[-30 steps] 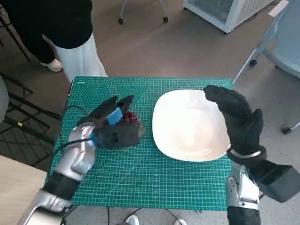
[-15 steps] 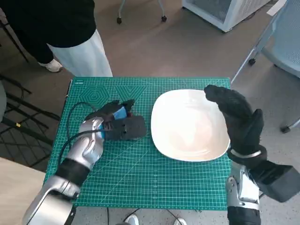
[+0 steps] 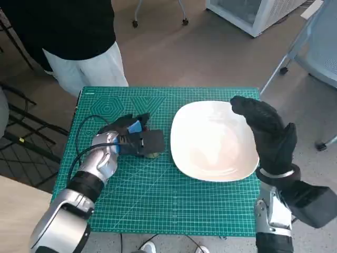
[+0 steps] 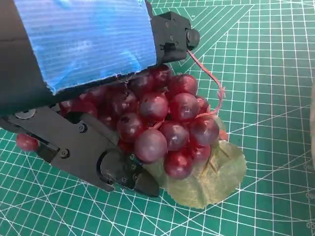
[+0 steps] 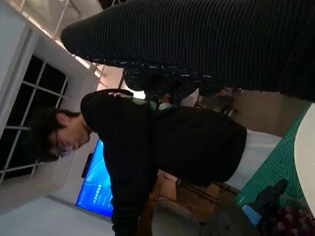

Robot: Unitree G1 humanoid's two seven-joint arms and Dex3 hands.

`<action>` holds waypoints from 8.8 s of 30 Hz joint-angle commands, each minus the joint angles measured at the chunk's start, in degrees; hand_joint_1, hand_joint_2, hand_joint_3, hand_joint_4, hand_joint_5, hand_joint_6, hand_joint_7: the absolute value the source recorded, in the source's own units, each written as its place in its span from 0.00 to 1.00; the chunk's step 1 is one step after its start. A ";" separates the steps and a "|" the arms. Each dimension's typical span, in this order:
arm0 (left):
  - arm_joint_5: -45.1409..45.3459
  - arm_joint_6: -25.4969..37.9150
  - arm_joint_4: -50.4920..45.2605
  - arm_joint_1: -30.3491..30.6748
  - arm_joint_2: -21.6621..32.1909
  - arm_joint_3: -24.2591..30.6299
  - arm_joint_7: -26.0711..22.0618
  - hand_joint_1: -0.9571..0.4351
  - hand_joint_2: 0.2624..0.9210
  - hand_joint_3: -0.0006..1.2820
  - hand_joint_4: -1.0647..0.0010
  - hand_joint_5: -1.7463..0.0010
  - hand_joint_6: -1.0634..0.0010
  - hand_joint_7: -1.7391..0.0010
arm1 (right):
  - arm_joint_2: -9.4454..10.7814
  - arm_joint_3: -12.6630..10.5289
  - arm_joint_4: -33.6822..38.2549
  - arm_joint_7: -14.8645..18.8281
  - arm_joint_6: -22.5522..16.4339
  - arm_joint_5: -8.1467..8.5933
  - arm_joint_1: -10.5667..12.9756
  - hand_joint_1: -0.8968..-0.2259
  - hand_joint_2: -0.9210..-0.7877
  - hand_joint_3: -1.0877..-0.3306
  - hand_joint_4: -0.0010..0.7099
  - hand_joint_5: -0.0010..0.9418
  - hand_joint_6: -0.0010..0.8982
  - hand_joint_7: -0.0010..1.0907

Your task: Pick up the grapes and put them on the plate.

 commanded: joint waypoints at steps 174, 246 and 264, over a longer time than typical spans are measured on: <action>3.12 -13.11 -8.74 -15.58 -17.44 -5.99 6.14 0.69 1.00 0.14 0.53 0.15 0.45 0.37 | -1.90 -5.56 -1.23 1.21 -1.00 4.61 1.82 0.52 0.00 0.70 0.41 0.00 0.11 0.35; -33.47 -44.65 0.79 -0.66 -14.77 20.07 4.24 0.26 1.00 0.33 0.99 1.00 0.87 1.00 | -0.63 -3.17 -2.08 -2.45 -2.39 2.09 2.70 0.55 0.00 0.67 0.38 0.00 0.14 0.30; -54.69 -48.99 -19.61 16.77 -13.00 30.84 -9.15 0.30 1.00 0.39 0.88 0.98 0.83 0.99 | -0.29 -1.50 -2.80 -1.92 -1.95 2.08 2.38 0.56 0.00 0.67 0.39 0.00 0.13 0.31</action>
